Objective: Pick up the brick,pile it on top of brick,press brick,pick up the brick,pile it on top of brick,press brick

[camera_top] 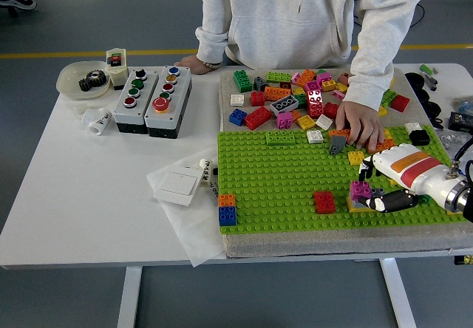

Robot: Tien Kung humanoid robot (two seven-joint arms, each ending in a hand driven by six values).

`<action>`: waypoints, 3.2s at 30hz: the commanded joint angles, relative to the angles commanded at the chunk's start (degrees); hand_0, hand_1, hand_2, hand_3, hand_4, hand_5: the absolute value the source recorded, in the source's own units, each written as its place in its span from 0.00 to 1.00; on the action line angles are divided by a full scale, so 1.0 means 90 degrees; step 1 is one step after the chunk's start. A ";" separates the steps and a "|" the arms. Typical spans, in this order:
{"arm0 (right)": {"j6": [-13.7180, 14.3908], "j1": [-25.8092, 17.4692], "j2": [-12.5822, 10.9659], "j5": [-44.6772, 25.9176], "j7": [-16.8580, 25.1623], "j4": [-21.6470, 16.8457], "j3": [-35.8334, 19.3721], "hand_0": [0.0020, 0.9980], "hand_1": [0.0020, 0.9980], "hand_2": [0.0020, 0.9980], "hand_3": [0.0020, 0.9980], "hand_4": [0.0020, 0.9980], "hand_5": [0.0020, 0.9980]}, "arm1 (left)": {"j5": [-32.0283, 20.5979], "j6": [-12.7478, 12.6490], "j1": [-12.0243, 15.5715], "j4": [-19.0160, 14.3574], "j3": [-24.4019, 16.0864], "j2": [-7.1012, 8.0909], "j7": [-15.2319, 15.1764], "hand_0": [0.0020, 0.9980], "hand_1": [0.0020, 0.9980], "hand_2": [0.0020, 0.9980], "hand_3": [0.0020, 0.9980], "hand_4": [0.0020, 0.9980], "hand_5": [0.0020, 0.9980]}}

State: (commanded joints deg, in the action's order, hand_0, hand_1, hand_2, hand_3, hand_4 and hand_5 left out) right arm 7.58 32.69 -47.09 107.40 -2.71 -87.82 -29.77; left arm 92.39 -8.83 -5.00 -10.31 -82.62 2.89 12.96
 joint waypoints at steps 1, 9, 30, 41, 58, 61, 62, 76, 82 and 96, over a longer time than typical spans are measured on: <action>-0.0010 0.0006 -0.0004 -0.0009 0.0010 0.0028 0.0002 0.51 0.51 0.55 0.48 0.75 0.37 | -0.0008 -0.0001 -0.0002 0.0000 0.0008 0.0001 -0.0001 0.77 0.80 0.84 0.62 0.65 0.68; -0.0022 0.0028 -0.0029 -0.0058 0.0048 0.0096 0.0021 0.51 0.51 0.55 0.48 0.75 0.37 | -0.0022 -0.0003 -0.0008 0.0000 0.0017 0.0002 -0.0003 0.77 0.80 0.84 0.62 0.65 0.68; -0.0115 0.0038 0.0012 -0.0052 0.0066 0.0168 0.0046 0.53 0.53 0.57 0.49 0.78 0.37 | 0.0004 0.0000 -0.0002 0.0000 -0.0004 -0.0004 0.0003 0.77 0.80 0.84 0.62 0.65 0.68; -0.0209 0.0036 0.0015 0.0037 0.0039 0.0169 -0.0001 0.53 0.56 0.59 0.49 0.79 0.38 | 0.0025 0.0010 -0.0007 0.0000 -0.0010 0.0000 0.0012 0.77 0.80 0.84 0.62 0.65 0.68; -0.0241 0.0036 0.0006 0.0092 0.0018 0.0132 -0.0052 0.55 0.62 0.68 0.54 0.85 0.40 | 0.0054 0.0027 -0.0017 0.0000 -0.0009 0.0007 0.0015 0.77 0.80 0.84 0.62 0.65 0.67; -0.0210 0.0025 0.0002 0.0096 0.0014 0.0106 -0.0075 0.57 0.64 0.72 0.58 0.88 0.42 | 0.0050 0.0027 -0.0017 0.0000 -0.0008 0.0008 0.0014 0.77 0.80 0.84 0.62 0.65 0.67; -0.0192 0.0024 0.0003 0.0100 0.0011 0.0103 -0.0081 0.57 0.64 0.72 0.58 0.88 0.42 | 0.0056 0.0028 -0.0018 0.0000 -0.0010 0.0008 0.0015 0.77 0.80 0.84 0.62 0.65 0.67; -0.0256 -0.0115 -0.0108 0.0179 -0.0086 -0.0199 -0.0322 0.57 0.64 0.73 0.64 0.92 0.43 | 0.0092 0.0032 0.0000 0.0000 -0.0031 0.0005 0.0016 0.77 0.80 0.84 0.62 0.65 0.67; -0.0151 -0.0383 -0.0163 0.0276 -0.0195 -0.0488 -0.0726 0.60 0.66 0.74 0.75 0.95 0.43 | 0.0096 0.0037 0.0004 0.0000 -0.0020 0.0011 0.0013 0.77 0.80 0.84 0.62 0.65 0.67; 0.1017 -0.1725 -0.0298 -0.1187 -0.0471 -0.1567 -0.1803 0.68 0.68 0.72 0.58 0.86 0.47 | 0.0199 0.0055 0.0026 0.0000 -0.0082 0.0018 0.0016 0.76 0.80 0.83 0.62 0.65 0.67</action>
State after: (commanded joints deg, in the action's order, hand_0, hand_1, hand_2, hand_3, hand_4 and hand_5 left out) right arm 16.74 17.17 -49.77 96.72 -6.95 -101.93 -46.00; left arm 94.18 -8.33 -4.77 -10.31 -83.36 3.04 13.10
